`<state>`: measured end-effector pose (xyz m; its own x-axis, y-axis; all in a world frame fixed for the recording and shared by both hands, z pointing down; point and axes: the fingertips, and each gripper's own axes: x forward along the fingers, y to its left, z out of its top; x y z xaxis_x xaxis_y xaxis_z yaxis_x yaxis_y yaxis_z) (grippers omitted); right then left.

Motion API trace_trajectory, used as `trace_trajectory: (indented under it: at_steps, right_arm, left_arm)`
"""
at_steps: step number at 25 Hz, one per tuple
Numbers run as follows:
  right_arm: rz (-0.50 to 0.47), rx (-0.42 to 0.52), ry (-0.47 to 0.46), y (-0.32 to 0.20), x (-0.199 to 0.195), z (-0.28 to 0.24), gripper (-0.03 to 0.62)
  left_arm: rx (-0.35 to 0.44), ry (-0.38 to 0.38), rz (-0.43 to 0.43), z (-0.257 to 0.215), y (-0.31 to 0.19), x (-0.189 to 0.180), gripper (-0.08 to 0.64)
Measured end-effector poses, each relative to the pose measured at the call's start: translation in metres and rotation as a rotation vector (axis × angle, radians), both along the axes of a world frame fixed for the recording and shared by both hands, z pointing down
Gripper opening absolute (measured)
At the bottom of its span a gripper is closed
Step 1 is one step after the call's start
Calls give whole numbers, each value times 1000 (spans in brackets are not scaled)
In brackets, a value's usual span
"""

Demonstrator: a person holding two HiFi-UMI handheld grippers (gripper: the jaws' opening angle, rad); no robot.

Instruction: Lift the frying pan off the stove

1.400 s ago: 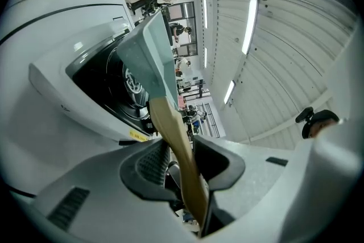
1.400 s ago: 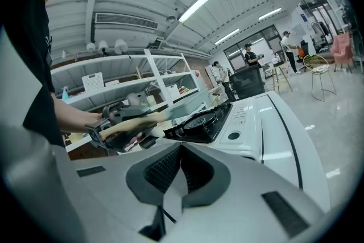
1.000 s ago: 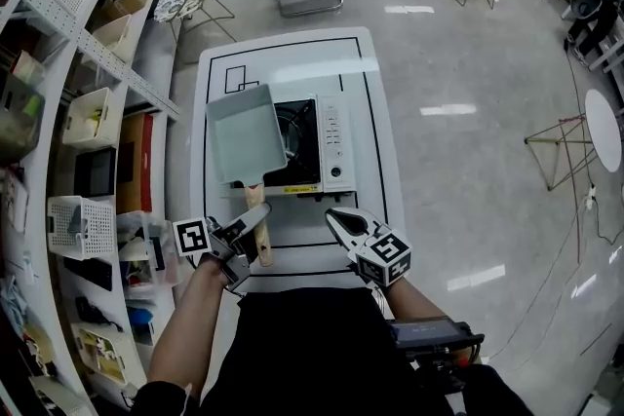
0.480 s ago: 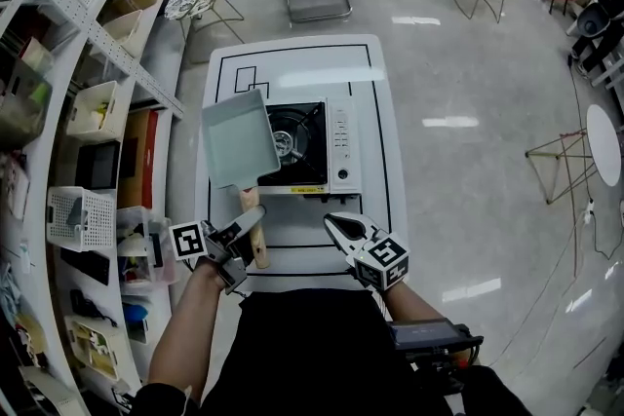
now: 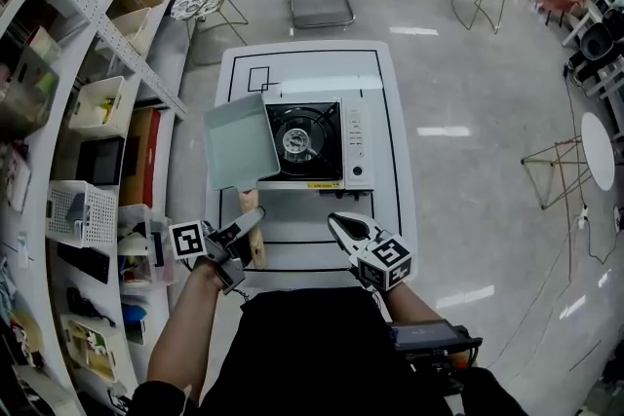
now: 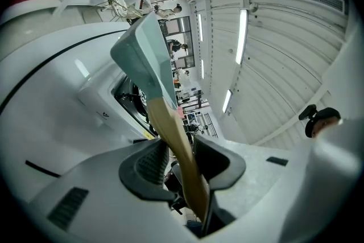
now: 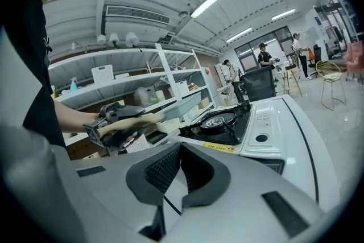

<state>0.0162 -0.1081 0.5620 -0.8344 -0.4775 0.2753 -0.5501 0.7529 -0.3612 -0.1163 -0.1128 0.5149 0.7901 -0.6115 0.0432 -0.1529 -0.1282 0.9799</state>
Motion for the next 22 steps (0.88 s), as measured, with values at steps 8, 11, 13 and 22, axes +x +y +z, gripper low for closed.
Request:
trace_trajectory:
  at_steps: [8,11,13,22]
  right_arm:
    - [6,4,15,16,-19,-2,25]
    - [2,11,19,20,-28,-4,25]
    - [0,16,22,23,-33,-5,25]
    - [-18,28,34,38,-54,-10,26]
  left_arm:
    - [6,-2,-10,-1,24,-31,140]
    - [8,2,-18,1,32,-42,140]
    - [3,2,-23,3,37,-50,140]
    - [6,-7,-43,7,59,-77,141]
